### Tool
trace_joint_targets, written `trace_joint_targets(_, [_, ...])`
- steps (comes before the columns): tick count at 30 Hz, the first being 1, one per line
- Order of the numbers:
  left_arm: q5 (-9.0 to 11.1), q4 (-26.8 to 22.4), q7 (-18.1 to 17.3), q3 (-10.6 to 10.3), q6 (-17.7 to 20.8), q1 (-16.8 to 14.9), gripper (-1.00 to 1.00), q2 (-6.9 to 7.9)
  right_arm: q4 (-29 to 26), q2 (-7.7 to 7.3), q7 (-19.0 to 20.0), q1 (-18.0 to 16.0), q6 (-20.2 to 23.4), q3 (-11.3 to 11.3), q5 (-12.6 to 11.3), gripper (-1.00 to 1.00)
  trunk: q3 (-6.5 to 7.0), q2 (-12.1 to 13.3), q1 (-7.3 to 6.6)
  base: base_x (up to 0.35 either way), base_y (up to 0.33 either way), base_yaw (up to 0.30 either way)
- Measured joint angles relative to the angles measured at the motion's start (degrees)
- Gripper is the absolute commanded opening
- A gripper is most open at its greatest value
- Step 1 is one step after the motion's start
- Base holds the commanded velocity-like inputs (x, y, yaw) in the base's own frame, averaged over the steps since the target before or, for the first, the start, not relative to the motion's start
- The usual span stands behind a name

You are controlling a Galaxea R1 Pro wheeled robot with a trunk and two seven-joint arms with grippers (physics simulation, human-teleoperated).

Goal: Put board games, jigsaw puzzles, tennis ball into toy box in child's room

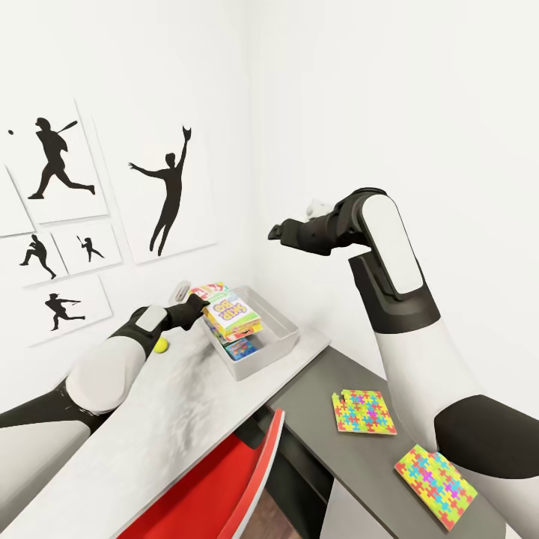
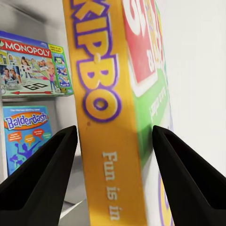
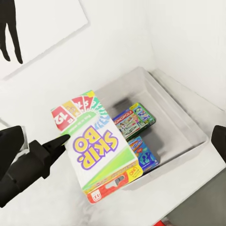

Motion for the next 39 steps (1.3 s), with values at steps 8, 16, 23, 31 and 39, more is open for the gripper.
trace_joint_targets(8, [-0.02,-0.07,-0.21,-0.02,0.11,-0.13,-1.00,0.27,0.06,-0.01,-0.01,0.00,0.08,0.05,-0.07,1.00,0.00,0.00,0.00,0.000,0.000,0.000])
trace_joint_targets(16, [-0.07,-0.21,-0.23,-0.02,0.04,-0.27,-1.00,0.26,0.02,-0.04,0.00,0.12,0.09,0.14,-0.07,1.00,0.00,0.00,0.00,0.000,0.000,0.000])
trace_joint_targets(23, [-0.08,-0.39,-0.30,-0.06,0.03,-0.34,-1.00,0.30,0.15,-0.02,0.11,0.19,0.16,0.14,-0.14,1.00,0.00,0.00,0.00,0.000,0.000,0.000])
trace_joint_targets(31, [-0.05,-0.69,-0.47,-0.15,-0.02,-0.39,-1.00,0.41,0.38,-0.01,0.37,0.27,0.25,0.24,-0.16,1.00,0.00,0.00,0.00,0.000,0.000,0.000])
trace_joint_targets(39, [-0.05,-0.71,-0.54,-0.14,-0.05,-0.51,-1.00,0.36,0.47,-0.08,0.52,0.34,0.28,0.32,-0.16,1.00,0.00,0.00,0.00,0.000,0.000,0.000])
